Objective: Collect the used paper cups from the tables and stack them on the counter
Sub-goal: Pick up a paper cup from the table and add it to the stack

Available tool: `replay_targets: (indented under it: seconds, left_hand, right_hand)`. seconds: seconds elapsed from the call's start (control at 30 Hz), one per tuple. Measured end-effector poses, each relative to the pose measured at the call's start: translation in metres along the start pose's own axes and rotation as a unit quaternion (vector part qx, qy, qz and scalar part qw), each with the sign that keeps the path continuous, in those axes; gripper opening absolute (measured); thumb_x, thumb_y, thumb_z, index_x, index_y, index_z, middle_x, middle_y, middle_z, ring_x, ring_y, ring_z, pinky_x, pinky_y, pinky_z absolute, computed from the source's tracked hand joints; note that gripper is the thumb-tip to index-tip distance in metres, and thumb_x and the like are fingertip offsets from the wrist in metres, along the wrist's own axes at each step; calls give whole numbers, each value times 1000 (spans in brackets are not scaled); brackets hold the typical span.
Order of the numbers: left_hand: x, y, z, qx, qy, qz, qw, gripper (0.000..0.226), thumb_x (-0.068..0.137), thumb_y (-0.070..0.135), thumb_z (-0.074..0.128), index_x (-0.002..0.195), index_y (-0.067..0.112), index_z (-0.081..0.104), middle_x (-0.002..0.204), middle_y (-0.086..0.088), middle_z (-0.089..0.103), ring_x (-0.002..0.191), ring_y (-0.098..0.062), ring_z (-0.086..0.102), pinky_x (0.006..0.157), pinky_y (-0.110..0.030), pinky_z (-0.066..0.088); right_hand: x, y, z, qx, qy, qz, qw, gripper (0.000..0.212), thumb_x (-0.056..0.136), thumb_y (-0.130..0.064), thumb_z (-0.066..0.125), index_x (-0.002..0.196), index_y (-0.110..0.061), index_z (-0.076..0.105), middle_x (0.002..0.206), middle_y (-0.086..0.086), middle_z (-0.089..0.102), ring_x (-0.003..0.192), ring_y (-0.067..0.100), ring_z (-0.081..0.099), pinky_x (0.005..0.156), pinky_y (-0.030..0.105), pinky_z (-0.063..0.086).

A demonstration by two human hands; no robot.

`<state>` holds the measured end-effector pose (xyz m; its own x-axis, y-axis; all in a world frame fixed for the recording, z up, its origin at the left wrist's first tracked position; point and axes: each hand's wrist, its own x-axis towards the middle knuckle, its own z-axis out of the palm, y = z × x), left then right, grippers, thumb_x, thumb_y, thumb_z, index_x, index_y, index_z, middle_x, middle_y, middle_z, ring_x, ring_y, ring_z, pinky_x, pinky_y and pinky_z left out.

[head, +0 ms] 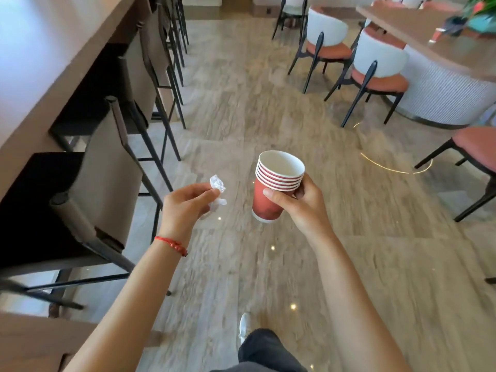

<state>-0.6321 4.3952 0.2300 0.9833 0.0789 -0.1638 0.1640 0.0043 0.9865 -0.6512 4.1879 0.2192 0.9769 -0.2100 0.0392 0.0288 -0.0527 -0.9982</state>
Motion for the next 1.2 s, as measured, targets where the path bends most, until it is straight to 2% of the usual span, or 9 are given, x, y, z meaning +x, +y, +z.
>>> replay_targets:
  seconds: [0.07, 0.2, 0.33, 0.5, 0.63, 0.73, 0.87, 0.97, 1.2]
  left_hand:
    - [31, 4, 24, 12, -7, -4, 1000, 9, 78, 12, 71, 71, 18, 71, 72, -11, 59, 59, -14, 51, 55, -17, 44]
    - [87, 8, 60, 14, -16, -17, 1000, 14, 78, 11, 71, 68, 20, 72, 62, -2, 62, 50, -5, 52, 50, -14, 44]
    - [143, 12, 85, 16, -23, -34, 999, 10, 78, 11, 71, 71, 18, 72, 66, -6, 60, 57, -13, 50, 55, -19, 42]
    - [232, 18, 117, 31, -64, -41, 997, 4, 76, 14, 74, 72, 16, 73, 65, -7, 60, 57, -13, 49, 58, -22, 42]
    - [300, 23, 142, 27, -110, -55, 992, 10, 78, 7, 71, 71, 14, 72, 53, 5, 63, 47, -5, 49, 50, -14, 41]
    - [352, 36, 161, 34, -132, -52, 989, 10, 78, 8, 71, 71, 15, 72, 48, 10, 57, 45, -4, 45, 47, -12, 39]
    - [413, 51, 188, 53, -156, -35, 986, 7, 76, 10, 73, 71, 15, 73, 52, 5, 54, 46, -6, 44, 47, -13, 39]
    - [445, 81, 213, 54, -176, -43, 982, 10, 76, 11, 73, 69, 17, 74, 55, 3, 55, 47, -7, 44, 48, -14, 39]
    - [528, 85, 305, 62, -214, -45, 974, 13, 76, 10, 72, 67, 19, 74, 56, 4, 58, 46, -4, 46, 47, -12, 40]
  right_hand:
    - [33, 4, -12, 4, 2, 10, 1000, 56, 62, -22, 83, 112, -19, 58, 106, -8, 68, 97, 2, 65, 77, 15, 50]
    - [93, 14, -34, 1, 6, 28, 1000, 54, 66, -15, 83, 113, -19, 57, 107, -8, 68, 99, 3, 65, 78, 16, 50]
    - [145, 27, -46, 3, 28, 46, 999, 50, 67, -13, 81, 110, -20, 58, 105, -8, 68, 96, 2, 65, 75, 14, 49]
    - [218, 41, -51, -1, 63, 61, 996, 54, 64, -18, 83, 112, -20, 58, 104, -8, 69, 94, 0, 65, 74, 14, 50]
    - [272, 53, -50, 4, 96, 72, 993, 54, 66, -15, 83, 114, -21, 58, 108, -6, 69, 98, 3, 65, 76, 16, 50]
    - [318, 55, -47, 4, 120, 78, 990, 55, 64, -17, 85, 112, -23, 59, 106, -8, 69, 97, 2, 65, 75, 15, 50]
    - [371, 54, -53, 16, 152, 75, 985, 51, 66, -11, 83, 109, -23, 59, 104, -7, 69, 94, 1, 66, 72, 13, 50]
    - [403, 30, -71, 15, 177, 82, 981, 49, 67, -8, 82, 107, -25, 59, 100, -10, 70, 91, -1, 66, 71, 11, 49]
    - [497, 38, -126, 11, 211, 79, 974, 47, 67, -8, 82, 104, -27, 59, 100, -10, 69, 89, -4, 66, 69, 10, 48]
